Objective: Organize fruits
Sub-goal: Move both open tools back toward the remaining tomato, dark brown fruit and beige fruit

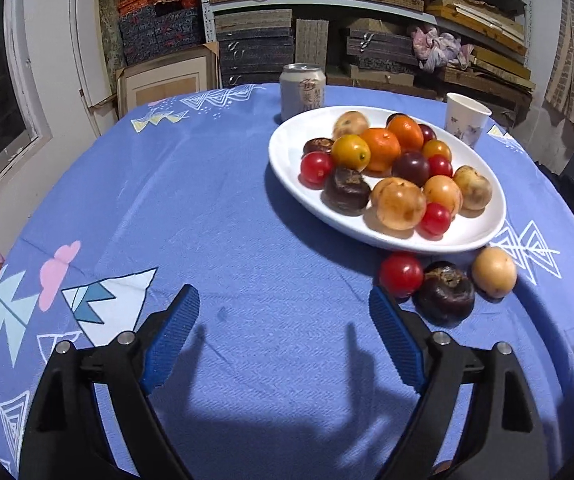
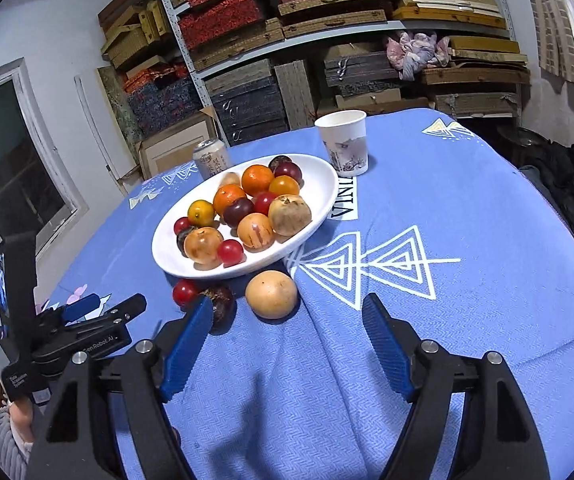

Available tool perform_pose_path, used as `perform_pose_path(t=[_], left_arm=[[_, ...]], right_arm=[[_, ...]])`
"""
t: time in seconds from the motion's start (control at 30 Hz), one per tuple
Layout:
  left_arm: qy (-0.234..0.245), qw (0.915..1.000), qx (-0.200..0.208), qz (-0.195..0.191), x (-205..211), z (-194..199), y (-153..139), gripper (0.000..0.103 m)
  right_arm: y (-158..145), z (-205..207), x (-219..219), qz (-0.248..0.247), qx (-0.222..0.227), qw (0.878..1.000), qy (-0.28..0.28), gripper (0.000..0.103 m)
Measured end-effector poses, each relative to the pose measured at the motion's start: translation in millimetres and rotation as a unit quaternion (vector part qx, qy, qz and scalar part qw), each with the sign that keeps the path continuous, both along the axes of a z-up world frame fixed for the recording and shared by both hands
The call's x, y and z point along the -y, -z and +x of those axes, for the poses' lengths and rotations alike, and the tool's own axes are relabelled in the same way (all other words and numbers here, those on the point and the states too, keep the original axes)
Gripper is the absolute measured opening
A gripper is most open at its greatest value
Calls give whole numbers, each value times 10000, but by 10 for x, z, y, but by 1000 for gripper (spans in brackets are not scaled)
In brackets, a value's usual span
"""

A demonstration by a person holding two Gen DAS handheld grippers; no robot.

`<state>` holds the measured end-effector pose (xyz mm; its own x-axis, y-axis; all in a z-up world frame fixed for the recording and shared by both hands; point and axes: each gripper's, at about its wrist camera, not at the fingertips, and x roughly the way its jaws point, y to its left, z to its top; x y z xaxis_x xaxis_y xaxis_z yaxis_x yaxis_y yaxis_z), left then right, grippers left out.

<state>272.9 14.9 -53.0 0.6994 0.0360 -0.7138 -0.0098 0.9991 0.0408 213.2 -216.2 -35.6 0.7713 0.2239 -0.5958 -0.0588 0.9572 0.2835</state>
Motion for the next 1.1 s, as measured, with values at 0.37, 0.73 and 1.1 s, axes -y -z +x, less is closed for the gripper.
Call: perform_pose_path(t=[0.37,0.73,1.1], left_arm=[[318,9995,-67,-37,268,215,48,85],[390,9992,-77,39,386,325,133,91],[146,9997,39,214,145,236,104,93]], right_arm=[[-55,-47,26,-2,88,10000,13,86],[-41,-51,-19,-69,76,9999,-90,86],[-75,-71,-23,17,119,9999,-88,86]])
